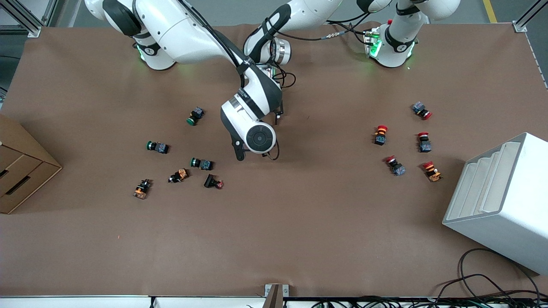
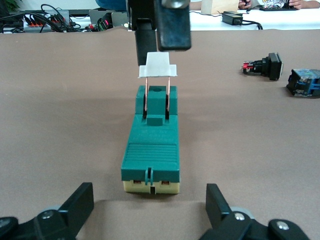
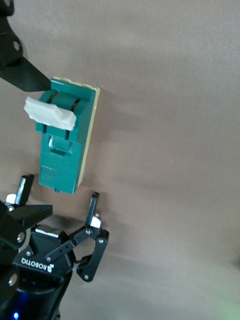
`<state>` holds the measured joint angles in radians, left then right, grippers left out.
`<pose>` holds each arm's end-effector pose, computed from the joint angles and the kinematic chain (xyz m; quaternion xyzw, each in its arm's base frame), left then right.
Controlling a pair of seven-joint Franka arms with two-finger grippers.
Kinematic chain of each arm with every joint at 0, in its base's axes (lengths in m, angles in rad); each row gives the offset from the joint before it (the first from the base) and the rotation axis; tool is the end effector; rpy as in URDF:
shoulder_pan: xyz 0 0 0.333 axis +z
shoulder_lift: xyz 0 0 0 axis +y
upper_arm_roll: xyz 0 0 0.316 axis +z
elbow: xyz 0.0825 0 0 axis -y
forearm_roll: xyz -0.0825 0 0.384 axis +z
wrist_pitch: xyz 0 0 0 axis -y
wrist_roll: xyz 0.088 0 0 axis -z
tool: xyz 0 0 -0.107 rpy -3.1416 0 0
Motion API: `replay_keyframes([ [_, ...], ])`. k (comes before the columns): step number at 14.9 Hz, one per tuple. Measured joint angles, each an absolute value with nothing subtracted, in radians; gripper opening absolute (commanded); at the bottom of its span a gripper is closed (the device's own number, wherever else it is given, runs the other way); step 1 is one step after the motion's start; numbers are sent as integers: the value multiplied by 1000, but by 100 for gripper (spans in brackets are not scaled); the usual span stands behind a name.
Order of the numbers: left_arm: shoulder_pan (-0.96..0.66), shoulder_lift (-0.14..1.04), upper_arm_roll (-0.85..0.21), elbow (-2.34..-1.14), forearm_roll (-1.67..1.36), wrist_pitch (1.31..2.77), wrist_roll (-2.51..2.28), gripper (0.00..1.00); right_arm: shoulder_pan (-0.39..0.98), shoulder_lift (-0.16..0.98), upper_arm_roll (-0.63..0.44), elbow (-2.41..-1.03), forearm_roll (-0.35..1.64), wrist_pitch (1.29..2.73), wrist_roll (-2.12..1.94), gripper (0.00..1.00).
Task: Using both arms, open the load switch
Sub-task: 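Push the white lever down with the right gripper while the left gripper steadies, then lift the right gripper up off the pressed white lever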
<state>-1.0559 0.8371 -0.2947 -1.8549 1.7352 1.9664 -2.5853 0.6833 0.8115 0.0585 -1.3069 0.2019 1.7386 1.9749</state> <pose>0.1930 -0.5677 0.0729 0.8556 -0.0153 0.5172 0.0129 0.5096 0.4803 0.2322 0.7719 -0.5963 -0.1536 0.1582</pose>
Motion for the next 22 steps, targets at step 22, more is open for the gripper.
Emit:
replay_keyframes([
  [22, -1056, 837, -295, -1855, 1735, 1966, -2585, 99, 733, 807, 68, -1308, 198, 1569, 1974, 100],
])
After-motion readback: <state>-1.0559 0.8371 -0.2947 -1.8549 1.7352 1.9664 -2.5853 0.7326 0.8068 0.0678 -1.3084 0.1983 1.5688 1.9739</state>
